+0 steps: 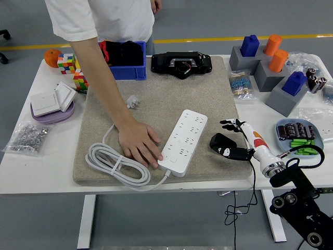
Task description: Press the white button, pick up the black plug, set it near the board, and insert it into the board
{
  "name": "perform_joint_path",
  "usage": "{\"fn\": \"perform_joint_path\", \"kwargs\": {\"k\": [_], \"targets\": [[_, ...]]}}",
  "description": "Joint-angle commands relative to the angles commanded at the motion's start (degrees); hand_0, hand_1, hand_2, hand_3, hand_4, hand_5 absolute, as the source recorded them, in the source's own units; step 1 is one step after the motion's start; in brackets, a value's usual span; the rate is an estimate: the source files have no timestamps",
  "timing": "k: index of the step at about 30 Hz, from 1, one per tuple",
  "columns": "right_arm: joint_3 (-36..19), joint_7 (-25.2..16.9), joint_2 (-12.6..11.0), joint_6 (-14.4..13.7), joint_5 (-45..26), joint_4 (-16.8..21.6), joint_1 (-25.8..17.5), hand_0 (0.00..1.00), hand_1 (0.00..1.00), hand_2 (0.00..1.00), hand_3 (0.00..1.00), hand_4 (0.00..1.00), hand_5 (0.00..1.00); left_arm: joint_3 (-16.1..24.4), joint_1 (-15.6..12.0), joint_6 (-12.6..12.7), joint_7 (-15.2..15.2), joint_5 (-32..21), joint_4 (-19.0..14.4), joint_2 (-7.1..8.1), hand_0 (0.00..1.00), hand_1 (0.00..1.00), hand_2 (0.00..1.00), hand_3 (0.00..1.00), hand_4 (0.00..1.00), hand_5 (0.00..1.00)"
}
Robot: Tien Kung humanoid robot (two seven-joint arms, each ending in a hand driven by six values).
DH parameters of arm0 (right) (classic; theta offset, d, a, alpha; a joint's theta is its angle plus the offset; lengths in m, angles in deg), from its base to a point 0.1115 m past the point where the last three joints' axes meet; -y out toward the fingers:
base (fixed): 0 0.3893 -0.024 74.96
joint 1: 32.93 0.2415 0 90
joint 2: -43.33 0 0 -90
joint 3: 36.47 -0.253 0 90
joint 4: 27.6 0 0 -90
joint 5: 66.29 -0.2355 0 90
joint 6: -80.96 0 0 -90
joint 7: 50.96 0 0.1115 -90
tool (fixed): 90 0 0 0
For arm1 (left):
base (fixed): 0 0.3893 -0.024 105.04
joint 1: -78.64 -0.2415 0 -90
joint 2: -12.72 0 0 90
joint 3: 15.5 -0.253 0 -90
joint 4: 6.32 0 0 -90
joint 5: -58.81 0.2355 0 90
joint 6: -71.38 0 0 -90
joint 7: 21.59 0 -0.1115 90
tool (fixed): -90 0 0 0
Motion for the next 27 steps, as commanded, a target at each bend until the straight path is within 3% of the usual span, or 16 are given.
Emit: {"fn": "perform_joint_path", "kwargs": {"k": [11, 12, 23, 24, 27], "targets": [[1.2, -1.4, 0.0, -0.9, -0.9, -1.0, 0.2, 0.685, 0.638, 0.585, 0.646, 0.9, 0.057, -0.2, 0.1, -0.1, -0.1, 0.0, 0.0, 0.07, 0.708, 0.663, 0.589, 0.68, 0.648, 0.284], [1.2, -1.4, 0.0, -0.9, -1.0, -1.1, 0.2, 0.641, 0.589, 0.545, 0.617, 0.876, 0.025, -0.3, 0.1, -0.1, -0.1, -0.1, 0.0, 0.08, 0.708, 0.663, 0.59, 0.68, 0.648, 0.284], [2.2, -2.8, 0.0, -1.9, -2.0, -2.2, 0.6, 0.619, 0.566, 0.538, 0.606, 0.856, 0.009, -0.5, 0.1, -0.2, -0.2, 0.0, 0.0, 0.32, 0.708, 0.665, 0.589, 0.681, 0.649, 0.284], [2.3, -3.1, 0.0, -2.1, -2.1, -2.3, 0.7, 0.52, 0.469, 0.478, 0.583, 0.804, 0.002, -0.5, 0.1, -0.2, -0.2, 0.1, 0.0, 0.34, 0.707, 0.665, 0.59, 0.68, 0.649, 0.284], [2.5, -4.0, 0.0, -2.8, -2.4, -2.6, 0.7, 0.52, 0.469, 0.478, 0.583, 0.804, 0.002, -0.6, 0.1, -0.2, -0.2, 0.0, 0.0, 0.38, 0.707, 0.665, 0.59, 0.68, 0.649, 0.284]]}}
